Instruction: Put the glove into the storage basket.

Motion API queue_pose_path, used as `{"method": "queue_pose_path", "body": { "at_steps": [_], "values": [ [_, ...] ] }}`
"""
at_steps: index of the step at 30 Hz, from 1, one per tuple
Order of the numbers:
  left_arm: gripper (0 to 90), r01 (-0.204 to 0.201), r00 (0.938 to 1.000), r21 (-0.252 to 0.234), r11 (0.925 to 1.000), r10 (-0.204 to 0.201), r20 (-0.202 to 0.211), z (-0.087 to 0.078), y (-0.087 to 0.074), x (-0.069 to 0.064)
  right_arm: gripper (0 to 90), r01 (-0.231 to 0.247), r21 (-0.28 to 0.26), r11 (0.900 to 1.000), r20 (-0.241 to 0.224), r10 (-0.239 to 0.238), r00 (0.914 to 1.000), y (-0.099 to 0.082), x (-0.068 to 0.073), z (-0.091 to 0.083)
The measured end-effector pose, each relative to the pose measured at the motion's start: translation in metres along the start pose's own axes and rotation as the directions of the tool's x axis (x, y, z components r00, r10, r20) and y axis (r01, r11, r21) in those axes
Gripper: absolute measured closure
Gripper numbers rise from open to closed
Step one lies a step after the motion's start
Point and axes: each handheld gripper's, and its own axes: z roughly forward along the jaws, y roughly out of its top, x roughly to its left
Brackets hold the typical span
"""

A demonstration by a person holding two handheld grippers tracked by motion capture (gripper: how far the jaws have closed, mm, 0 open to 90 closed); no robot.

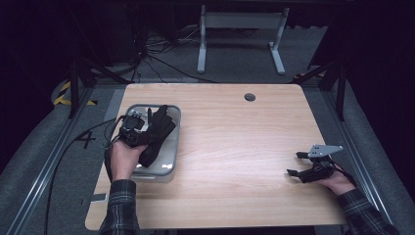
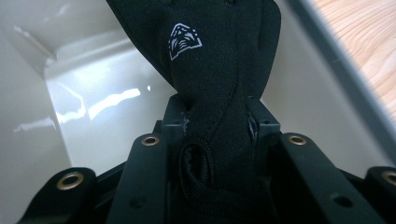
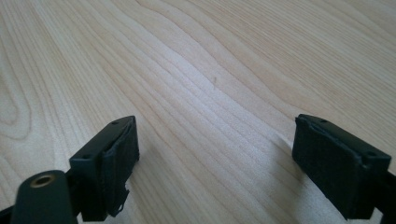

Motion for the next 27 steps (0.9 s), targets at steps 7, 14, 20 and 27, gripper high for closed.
{"method": "queue_pose_path", "body": {
  "at_steps": [7,14,20,27],
  "values": [
    [66.9,0.007,0.9999,0.054,0.9985,-0.006,-0.01,0.015,-0.003,0.004,15.4,0.0,0.0,1.0,0.0,0.0,1.0,0.0,0.0,0.0],
    [63.1,0.025,0.9997,0.121,0.9923,-0.024,-0.011,0.027,-0.004,0.009,15.4,0.0,-0.001,1.0,-0.001,0.0,1.0,0.0,0.0,0.0],
    [52.7,0.046,0.9988,0.129,0.9905,-0.044,-0.024,0.031,-0.006,0.013,15.4,0.0,0.0,1.0,0.0,0.0,1.0,0.0,0.0,0.0],
    [29.2,0.061,0.998,0.067,0.9959,-0.059,-0.023,0.023,-0.007,0.016,15.4,0.0,0.0,1.0,0.0,0.0,1.0,0.0,0.0,0.0]
  ]
}}
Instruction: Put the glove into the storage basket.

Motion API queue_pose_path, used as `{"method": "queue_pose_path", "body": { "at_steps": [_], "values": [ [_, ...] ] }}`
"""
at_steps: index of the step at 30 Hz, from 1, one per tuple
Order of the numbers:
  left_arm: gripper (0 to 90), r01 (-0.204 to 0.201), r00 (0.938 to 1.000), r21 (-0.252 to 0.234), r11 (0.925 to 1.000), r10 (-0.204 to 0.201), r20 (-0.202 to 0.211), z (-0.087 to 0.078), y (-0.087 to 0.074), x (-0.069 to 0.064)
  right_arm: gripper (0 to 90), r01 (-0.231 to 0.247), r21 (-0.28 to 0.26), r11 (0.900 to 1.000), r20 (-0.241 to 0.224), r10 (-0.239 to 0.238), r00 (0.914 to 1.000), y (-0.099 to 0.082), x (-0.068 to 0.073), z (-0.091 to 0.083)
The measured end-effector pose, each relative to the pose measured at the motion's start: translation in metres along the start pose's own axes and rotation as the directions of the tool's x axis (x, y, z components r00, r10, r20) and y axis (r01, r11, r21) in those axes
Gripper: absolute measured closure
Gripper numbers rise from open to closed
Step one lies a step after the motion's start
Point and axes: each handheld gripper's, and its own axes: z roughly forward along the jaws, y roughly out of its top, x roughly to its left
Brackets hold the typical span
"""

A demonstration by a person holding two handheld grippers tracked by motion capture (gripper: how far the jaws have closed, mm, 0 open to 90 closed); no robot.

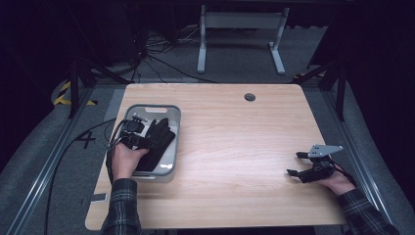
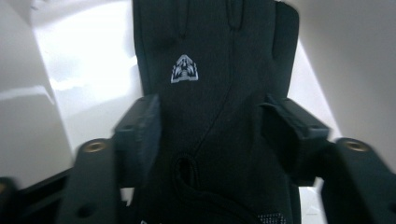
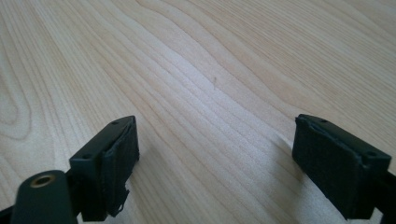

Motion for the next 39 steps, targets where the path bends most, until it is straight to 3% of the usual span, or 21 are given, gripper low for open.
{"method": "queue_pose_path", "body": {
  "at_steps": [1,9,14,20,27,36,39],
  "values": [
    [23.8,0.0,1.0,0.0,1.0,0.0,0.003,-0.001,0.0,-0.001,15.5,0.0,-0.001,1.0,-0.001,0.0,1.0,0.0,0.0,0.0],
    [16.0,-0.025,0.9994,-0.065,0.9976,0.026,0.02,-0.01,0.008,-0.012,15.6,-0.002,-0.001,1.0,-0.001,0.002,1.0,-0.001,0.0,-0.001],
    [15.5,-0.034,0.9979,-0.104,0.994,0.04,0.051,-0.015,0.014,-0.025,15.6,-0.003,-0.003,1.0,0.002,0.003,1.0,-0.001,0.0,-0.001],
    [15.6,-0.064,0.9956,-0.12,0.9906,0.072,0.06,-0.018,0.018,-0.04,15.6,-0.003,-0.003,1.0,0.002,0.003,1.0,-0.001,0.0,-0.001],
    [15.6,-0.134,0.9855,-0.159,0.9781,0.149,0.082,-0.023,0.025,-0.072,15.6,-0.002,0.0,1.0,0.001,0.002,1.0,-0.002,0.001,-0.002],
    [15.6,-0.176,0.9736,-0.197,0.9644,0.2,0.109,-0.025,0.025,-0.106,15.6,-0.002,-0.001,1.0,0.001,0.002,1.0,-0.002,0.001,-0.002],
    [15.6,-0.192,0.9668,-0.205,0.9597,0.221,0.128,-0.022,0.024,-0.119,15.6,-0.002,-0.001,1.0,0.001,0.002,1.0,-0.002,0.001,-0.002]
  ]
}}
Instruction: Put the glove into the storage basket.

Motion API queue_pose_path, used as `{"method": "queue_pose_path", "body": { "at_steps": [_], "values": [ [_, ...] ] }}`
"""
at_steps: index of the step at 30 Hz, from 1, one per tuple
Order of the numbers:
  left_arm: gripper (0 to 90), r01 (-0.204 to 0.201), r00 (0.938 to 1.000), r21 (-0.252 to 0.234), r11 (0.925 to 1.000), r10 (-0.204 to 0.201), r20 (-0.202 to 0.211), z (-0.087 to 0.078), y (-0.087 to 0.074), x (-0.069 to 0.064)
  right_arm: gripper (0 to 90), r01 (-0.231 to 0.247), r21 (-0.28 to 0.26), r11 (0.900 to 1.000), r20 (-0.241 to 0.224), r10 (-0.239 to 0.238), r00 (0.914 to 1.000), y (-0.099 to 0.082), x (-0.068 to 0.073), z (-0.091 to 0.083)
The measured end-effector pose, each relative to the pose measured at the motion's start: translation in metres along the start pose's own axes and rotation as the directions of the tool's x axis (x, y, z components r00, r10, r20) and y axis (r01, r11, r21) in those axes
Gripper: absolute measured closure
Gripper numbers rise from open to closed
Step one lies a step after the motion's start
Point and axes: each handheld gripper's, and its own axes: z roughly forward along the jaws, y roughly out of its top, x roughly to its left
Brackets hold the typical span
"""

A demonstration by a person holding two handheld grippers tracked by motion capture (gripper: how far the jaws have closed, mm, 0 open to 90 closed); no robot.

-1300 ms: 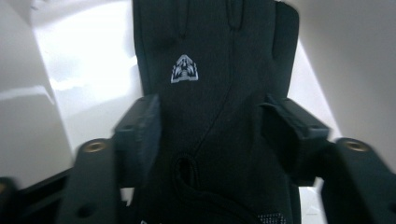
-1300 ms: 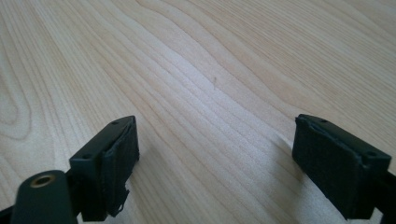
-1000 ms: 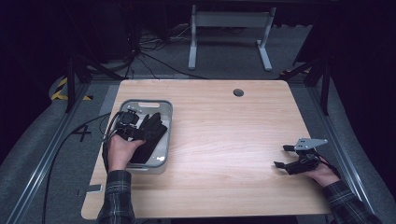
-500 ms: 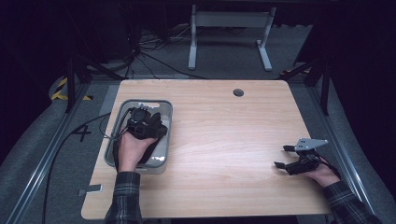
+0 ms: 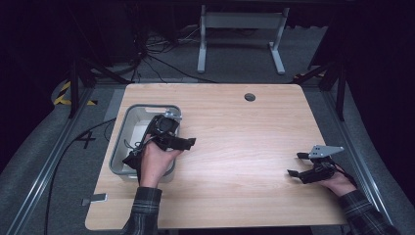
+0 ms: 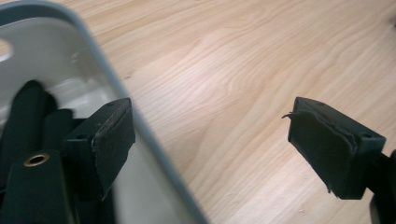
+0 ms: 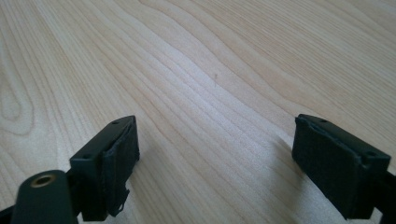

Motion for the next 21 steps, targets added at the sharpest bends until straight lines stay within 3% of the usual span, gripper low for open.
{"method": "queue_pose_path", "body": {
  "at_steps": [16,21],
  "values": [
    [15.5,-0.088,0.9925,-0.015,0.996,0.089,0.084,0.034,-0.005,-0.057,15.6,0.0,0.0,1.0,0.0,0.0,1.0,0.0,0.0,0.0],
    [15.5,-0.128,0.986,-0.015,0.9917,0.129,0.106,0.046,-0.007,-0.075,15.6,0.0,0.0,1.0,0.0,0.0,1.0,0.0,0.0,0.0]
  ]
}}
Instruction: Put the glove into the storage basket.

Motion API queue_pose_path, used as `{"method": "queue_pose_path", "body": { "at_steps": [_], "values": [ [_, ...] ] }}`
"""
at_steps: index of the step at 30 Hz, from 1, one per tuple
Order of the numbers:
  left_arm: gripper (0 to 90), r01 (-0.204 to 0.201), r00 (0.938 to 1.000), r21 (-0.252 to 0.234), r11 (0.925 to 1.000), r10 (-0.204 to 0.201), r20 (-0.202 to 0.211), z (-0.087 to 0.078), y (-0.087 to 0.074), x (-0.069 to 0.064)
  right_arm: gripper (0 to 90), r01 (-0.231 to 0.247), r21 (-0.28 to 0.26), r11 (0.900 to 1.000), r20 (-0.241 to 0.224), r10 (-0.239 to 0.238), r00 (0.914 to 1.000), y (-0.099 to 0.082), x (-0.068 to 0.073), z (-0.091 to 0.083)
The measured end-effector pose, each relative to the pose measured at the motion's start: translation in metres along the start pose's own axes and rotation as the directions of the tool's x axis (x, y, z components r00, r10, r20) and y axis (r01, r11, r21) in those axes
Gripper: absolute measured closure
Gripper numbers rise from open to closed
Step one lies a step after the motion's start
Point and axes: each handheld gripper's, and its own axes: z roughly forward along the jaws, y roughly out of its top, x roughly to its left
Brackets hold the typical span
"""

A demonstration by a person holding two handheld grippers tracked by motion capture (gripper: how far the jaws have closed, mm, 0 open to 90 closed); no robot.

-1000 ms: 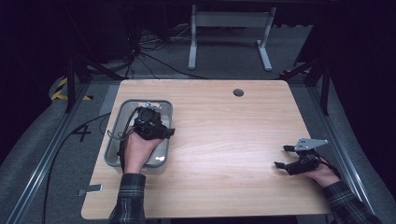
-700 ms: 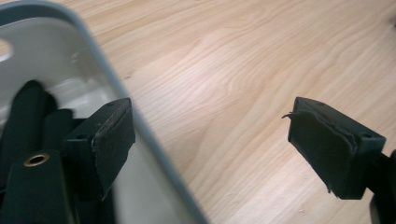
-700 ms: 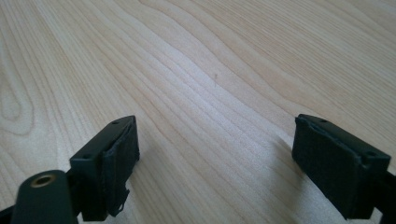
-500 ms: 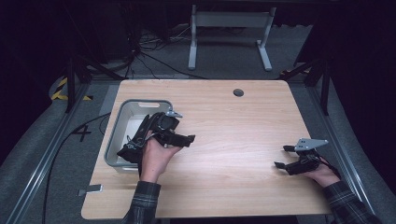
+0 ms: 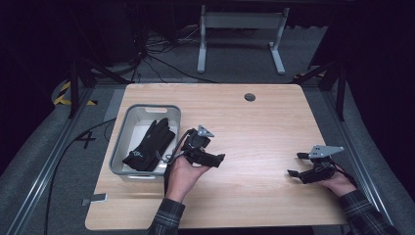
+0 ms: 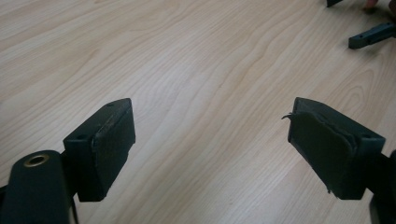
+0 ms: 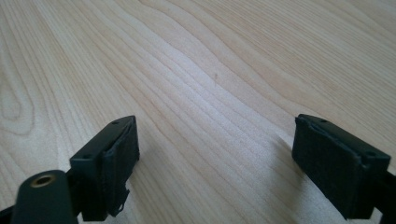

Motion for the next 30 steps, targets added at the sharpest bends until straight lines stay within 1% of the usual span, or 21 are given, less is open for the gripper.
{"method": "queue_pose_path", "body": {
  "at_steps": [1,2,3,4,6,7,8,9,11,12,13,16,17,18,20,21,22,23,24,27,30],
  "values": [
    [15.6,-0.006,1.0,0.0,1.0,0.006,0.006,0.004,-0.001,-0.004,15.6,0.0,0.0,1.0,-0.001,0.0,1.0,0.0,0.0,0.0],
    [15.7,-0.006,1.0,0.0,1.0,0.006,0.006,0.004,-0.001,-0.004,15.6,0.0,0.0,1.0,-0.001,0.0,1.0,0.0,0.0,0.0],
    [15.7,-0.011,0.9999,-0.003,0.9999,0.011,0.011,0.007,-0.001,-0.007,15.6,-0.001,0.0,1.0,0.0,0.001,1.0,0.0,0.0,0.0],
    [15.7,-0.016,0.9997,0.005,0.9999,0.016,0.016,0.01,-0.002,-0.01,15.6,0.0,0.0,1.0,-0.001,0.0,1.0,0.0,0.0,0.0],
    [15.7,-0.026,0.9993,0.007,0.9996,0.026,0.025,0.017,-0.004,-0.016,15.6,0.0,0.0,1.0,0.0,0.0,1.0,0.0,0.0,0.0],
    [15.7,-0.044,0.9986,0.014,0.9989,0.044,0.03,0.023,-0.005,-0.021,15.6,0.001,0.0,1.0,-0.001,-0.001,1.0,0.0,0.0,0.0],
    [15.7,-0.044,0.9986,0.014,0.9989,0.044,0.03,0.023,-0.005,-0.021,15.6,-0.001,0.0,1.0,-0.001,0.001,1.0,0.0,0.0,0.0],
    [15.7,-0.055,0.9978,0.017,0.9983,0.055,0.037,0.028,-0.006,-0.026,15.6,-0.001,0.0,1.0,-0.001,0.001,1.0,0.0,0.0,0.0],
    [15.6,-0.068,0.997,0.02,0.9975,0.067,0.039,0.034,-0.007,-0.031,15.6,0.001,-0.001,1.0,0.0,-0.001,1.0,0.0,0.0,0.0],
    [15.6,-0.068,0.997,0.02,0.9975,0.067,0.039,0.034,-0.007,-0.031,15.6,0.001,-0.001,1.0,0.0,-0.001,1.0,0.0,0.0,0.0],
    [15.6,-0.073,0.9965,0.019,0.9971,0.073,0.041,0.039,-0.008,-0.035,15.6,0.002,-0.001,1.0,0.0,-0.002,1.0,0.0,0.0,0.0],
    [15.6,-0.084,0.9953,0.027,0.9961,0.083,0.05,0.044,-0.01,-0.038,15.6,0.001,-0.001,1.0,0.0,-0.001,1.0,0.0,0.0,0.0],
    [15.6,-0.089,0.9949,0.026,0.9957,0.087,0.051,0.048,-0.011,-0.042,15.6,0.0,0.0,1.0,-0.001,0.0,1.0,0.0,0.0,0.0],
    [15.6,-0.089,0.9949,0.026,0.9957,0.087,0.051,0.048,-0.011,-0.042,15.6,0.001,-0.001,1.0,-0.001,-0.001,1.0,0.0,0.0,0.0],
    [15.7,-0.094,0.9945,0.02,0.9954,0.093,0.049,0.054,-0.014,-0.046,15.6,0.002,-0.001,1.0,-0.002,-0.002,1.0,0.0,0.0,0.0],
    [15.7,-0.102,0.9939,0.028,0.9944,0.101,0.044,0.059,-0.017,-0.049,15.6,0.003,-0.001,1.0,-0.002,-0.003,1.0,0.0,0.0,0.0],
    [15.7,-0.102,0.9939,0.028,0.9944,0.101,0.044,0.059,-0.017,-0.049,15.6,0.003,-0.001,1.0,-0.002,-0.003,1.0,0.0,0.0,0.0],
    [15.7,-0.102,0.994,0.035,0.9941,0.101,0.043,0.065,-0.019,-0.052,15.6,0.003,-0.001,1.0,-0.003,-0.003,1.0,0.0,0.0,0.0],
    [15.7,-0.102,0.994,0.035,0.9941,0.101,0.043,0.065,-0.019,-0.052,15.6,0.003,-0.001,1.0,-0.003,-0.003,1.0,0.0,0.0,0.0],
    [15.7,-0.123,0.992,0.053,0.991,0.121,0.035,0.072,-0.023,-0.056,15.6,0.005,-0.002,1.0,-0.003,-0.005,1.0,0.0,0.0,0.0],
    [15.6,-0.126,0.9918,0.053,0.9905,0.125,0.026,0.078,-0.027,-0.058,15.6,0.006,-0.002,1.0,-0.004,-0.006,1.0,0.0,0.0,0.0]
  ]
}}
